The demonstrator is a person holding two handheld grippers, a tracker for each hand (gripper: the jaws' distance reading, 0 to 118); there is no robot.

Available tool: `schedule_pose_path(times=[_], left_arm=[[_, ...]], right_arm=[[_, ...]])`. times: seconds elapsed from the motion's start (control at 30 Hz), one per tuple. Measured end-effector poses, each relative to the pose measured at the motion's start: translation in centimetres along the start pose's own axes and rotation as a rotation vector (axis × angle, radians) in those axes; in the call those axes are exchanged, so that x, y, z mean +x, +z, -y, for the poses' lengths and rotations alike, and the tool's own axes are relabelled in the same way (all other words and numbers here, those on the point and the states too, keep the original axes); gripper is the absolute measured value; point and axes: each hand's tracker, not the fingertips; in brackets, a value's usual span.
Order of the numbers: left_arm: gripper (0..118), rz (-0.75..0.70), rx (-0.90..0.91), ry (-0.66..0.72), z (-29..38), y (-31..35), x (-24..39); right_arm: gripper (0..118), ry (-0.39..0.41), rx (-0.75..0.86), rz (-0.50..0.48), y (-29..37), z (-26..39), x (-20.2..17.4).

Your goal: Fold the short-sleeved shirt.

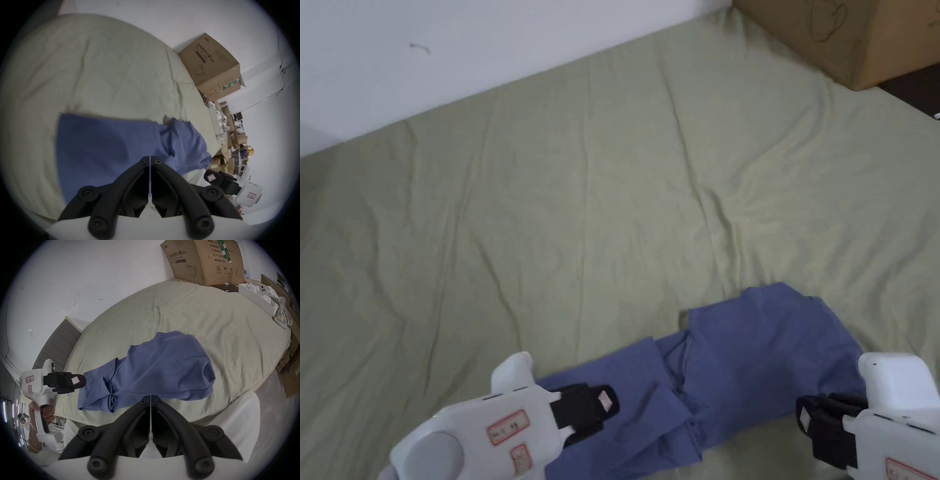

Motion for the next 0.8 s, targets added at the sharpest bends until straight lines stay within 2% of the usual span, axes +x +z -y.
schedule_pose_path(times=[0.17, 0.27, 0.37, 0.47, 0.5, 0.53, 0.57, 0.6, 0.63, 0.8], left_arm=[[2, -0.063, -0.205, -0.118, 1.7, -6.1, 2.2], [2, -0.021, -0.208, -0.199, 2.6, -6.4, 4.0], [2, 0.036, -0.208, -0.185, 2.2, -5.1, 3.9], [2, 0.052, -0.084, -0.121, 1.4, -1.5, 2.1], [6, 0.049, -0.035, -0.085, 1.0, 0.1, 1.1], [21, 0.072, 0.007, -0.056, 0.7, 1.6, -0.1], [52, 0.103, 0.045, -0.025, 0.5, 3.5, -1.6], [101, 0.119, 0.076, 0.017, 0.4, 5.3, -3.2], [117, 0.131, 0.098, 0.047, 0.4, 6.6, -4.9], [116, 0.036, 0.187, 0.194, 2.9, 11.5, -11.5]], right_arm=[[2, 0.012, 0.004, -0.019, 0.6, -0.1, 0.0], [2, 0.020, 0.008, -0.016, 1.1, -0.2, -0.3], [2, 0.036, -0.010, -0.004, 1.0, -0.3, -0.7], [2, 0.082, -0.020, 0.005, 1.1, -0.6, -1.5], [2, 0.100, -0.020, 0.004, 1.1, -0.8, -1.9], [2, 0.109, -0.020, 0.001, 1.2, -0.9, -2.3], [2, 0.119, -0.024, -0.002, 1.1, -1.0, -2.7], [2, 0.131, -0.031, -0.005, 0.9, -1.1, -3.2], [2, 0.144, -0.039, -0.008, 0.6, -1.2, -3.7], [2, 0.213, -0.067, -0.037, -0.8, -1.4, -6.1]])
